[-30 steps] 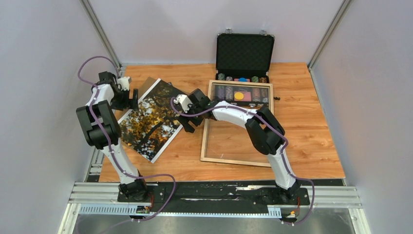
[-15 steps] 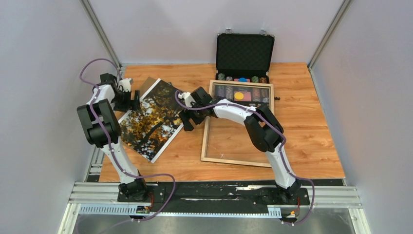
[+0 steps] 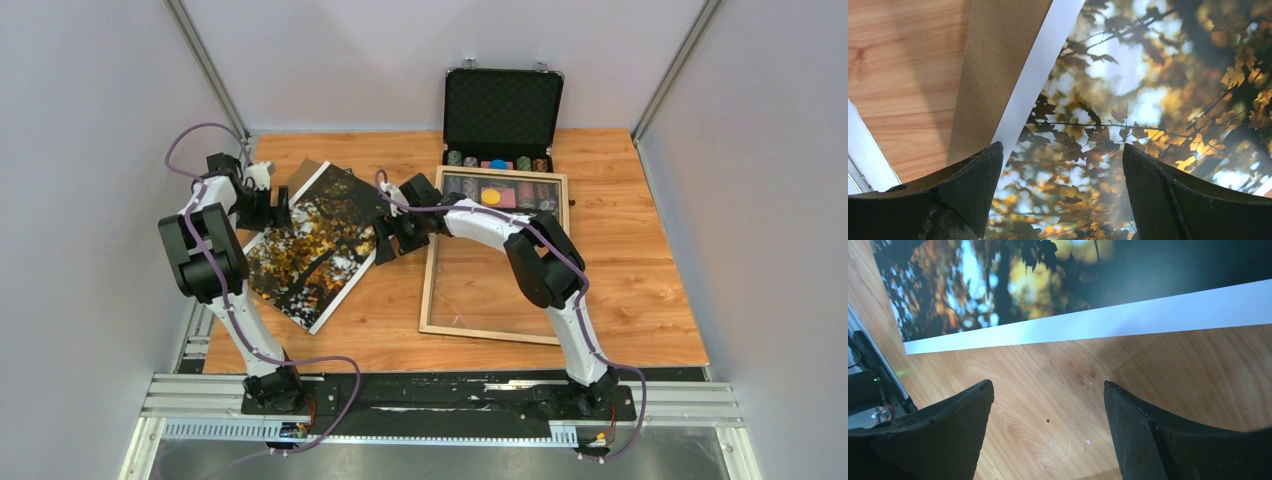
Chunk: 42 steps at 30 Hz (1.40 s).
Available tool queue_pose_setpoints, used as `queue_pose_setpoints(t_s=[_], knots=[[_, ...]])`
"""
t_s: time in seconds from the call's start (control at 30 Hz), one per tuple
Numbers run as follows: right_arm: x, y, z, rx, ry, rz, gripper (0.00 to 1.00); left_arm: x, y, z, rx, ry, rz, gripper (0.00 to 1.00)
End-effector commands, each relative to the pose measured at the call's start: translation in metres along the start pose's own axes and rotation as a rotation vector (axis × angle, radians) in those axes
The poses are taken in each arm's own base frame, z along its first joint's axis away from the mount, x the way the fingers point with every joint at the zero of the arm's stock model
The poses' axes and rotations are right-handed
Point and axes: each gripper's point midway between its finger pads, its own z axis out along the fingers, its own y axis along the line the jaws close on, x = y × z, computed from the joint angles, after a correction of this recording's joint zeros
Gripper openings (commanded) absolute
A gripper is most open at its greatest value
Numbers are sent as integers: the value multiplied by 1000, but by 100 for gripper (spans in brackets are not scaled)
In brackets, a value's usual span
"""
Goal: Put the photo into the frame
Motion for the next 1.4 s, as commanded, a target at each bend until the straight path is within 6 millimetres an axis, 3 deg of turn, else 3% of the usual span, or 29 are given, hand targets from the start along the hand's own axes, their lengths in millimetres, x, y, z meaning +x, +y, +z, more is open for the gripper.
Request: queue_pose_setpoints(t_s=[0.0,0.23,0.53,0.93,1.37], knots=[[-3,8,4,-38,12,93,84,-33,-3,-20,-1,-137,20,97],[-1,5,10,-73,35,168,83,-57,1,-20,-4,-209,-3,98],[0,-7,16,-106,54,235,81,-68,5,-5,-3,-227,-18,98],[-2,-8,18,-124,59,250,80,-44,-15,26,40,-128,-9,97],[-9,-6,20,-178,58,275,79,-12,-38,21,106,-93,-13,95]])
